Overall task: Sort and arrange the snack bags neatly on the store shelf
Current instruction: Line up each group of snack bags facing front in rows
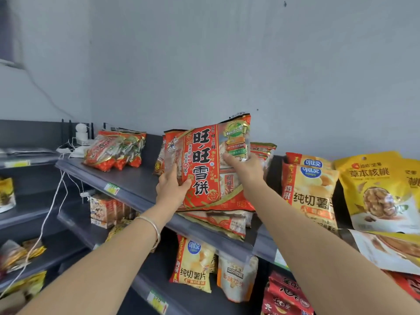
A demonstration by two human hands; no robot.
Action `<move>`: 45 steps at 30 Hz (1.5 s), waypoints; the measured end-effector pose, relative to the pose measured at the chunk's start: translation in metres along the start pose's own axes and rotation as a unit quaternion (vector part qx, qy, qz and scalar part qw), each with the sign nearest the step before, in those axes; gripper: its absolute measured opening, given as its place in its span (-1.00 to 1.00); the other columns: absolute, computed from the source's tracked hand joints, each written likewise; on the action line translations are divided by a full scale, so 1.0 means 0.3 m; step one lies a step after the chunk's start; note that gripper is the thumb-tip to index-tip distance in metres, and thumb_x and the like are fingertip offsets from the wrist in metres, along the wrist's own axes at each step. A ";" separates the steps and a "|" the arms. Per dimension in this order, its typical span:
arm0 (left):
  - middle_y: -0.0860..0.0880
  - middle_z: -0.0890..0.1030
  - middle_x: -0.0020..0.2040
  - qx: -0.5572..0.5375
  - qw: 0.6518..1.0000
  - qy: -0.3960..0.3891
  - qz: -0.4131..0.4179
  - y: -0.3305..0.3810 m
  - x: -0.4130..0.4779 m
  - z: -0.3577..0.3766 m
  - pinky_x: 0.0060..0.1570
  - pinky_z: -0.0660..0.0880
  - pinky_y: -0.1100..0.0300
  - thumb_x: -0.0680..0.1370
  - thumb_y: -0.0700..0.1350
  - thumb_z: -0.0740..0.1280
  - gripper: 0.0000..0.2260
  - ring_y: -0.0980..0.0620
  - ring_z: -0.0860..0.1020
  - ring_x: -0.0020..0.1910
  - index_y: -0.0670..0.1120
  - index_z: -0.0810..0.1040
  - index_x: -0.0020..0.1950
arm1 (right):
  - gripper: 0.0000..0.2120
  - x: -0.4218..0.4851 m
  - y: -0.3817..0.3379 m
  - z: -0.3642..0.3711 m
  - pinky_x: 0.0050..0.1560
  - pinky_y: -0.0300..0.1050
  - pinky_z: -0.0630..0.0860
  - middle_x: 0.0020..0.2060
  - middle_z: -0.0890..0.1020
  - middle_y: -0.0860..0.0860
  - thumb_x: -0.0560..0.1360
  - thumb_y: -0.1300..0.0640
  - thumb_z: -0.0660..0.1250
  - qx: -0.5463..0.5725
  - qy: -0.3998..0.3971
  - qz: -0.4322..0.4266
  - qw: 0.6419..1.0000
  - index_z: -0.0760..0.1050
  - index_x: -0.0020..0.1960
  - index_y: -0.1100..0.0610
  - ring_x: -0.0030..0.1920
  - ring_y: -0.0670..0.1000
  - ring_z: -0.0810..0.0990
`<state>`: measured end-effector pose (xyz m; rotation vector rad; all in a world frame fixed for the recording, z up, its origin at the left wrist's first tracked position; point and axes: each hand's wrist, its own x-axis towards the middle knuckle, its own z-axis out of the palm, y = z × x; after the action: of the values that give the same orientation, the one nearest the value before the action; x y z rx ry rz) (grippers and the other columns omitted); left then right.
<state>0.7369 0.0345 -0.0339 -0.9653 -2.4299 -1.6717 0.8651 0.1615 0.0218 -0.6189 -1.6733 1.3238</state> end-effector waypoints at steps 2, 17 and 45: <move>-0.13 0.17 0.46 -0.004 1.000 0.002 -0.018 -0.033 0.073 -0.023 0.40 0.23 -0.12 0.58 0.09 0.22 -0.40 -0.20 0.22 0.42 0.07 0.02 0.54 | -0.59 0.048 0.008 0.073 0.01 0.14 0.62 -0.08 0.68 -0.03 0.36 -0.09 0.51 -0.007 -0.009 -0.019 1.000 0.45 0.10 0.02 -0.13 0.04 0.70; -0.15 0.18 0.51 -0.104 0.983 0.048 -0.142 -0.288 0.558 -0.172 0.40 0.21 -0.15 0.33 0.35 0.36 -0.05 -0.22 0.24 0.44 0.07 -0.06 0.55 | -0.49 0.428 0.112 0.573 0.04 0.18 0.59 -0.02 0.63 0.03 0.33 -0.17 0.49 0.017 -0.020 0.007 1.000 0.39 0.13 0.04 -0.04 0.11 0.66; -0.02 -0.35 0.50 0.135 0.968 -0.133 0.167 -0.765 1.272 0.125 0.35 0.07 -0.38 0.36 0.38 0.29 -0.02 -0.17 -0.30 0.49 0.21 -0.36 0.47 | -0.38 0.774 0.578 1.131 0.20 0.19 0.48 0.35 0.39 0.13 0.56 -0.19 0.17 -0.236 0.268 0.081 0.931 0.12 0.48 0.12 0.27 0.20 0.48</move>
<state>0.3243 0.1925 -0.1011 -1.5273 -2.3827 -1.1329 0.4358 0.2333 -0.0765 -1.2979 -1.4927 0.7447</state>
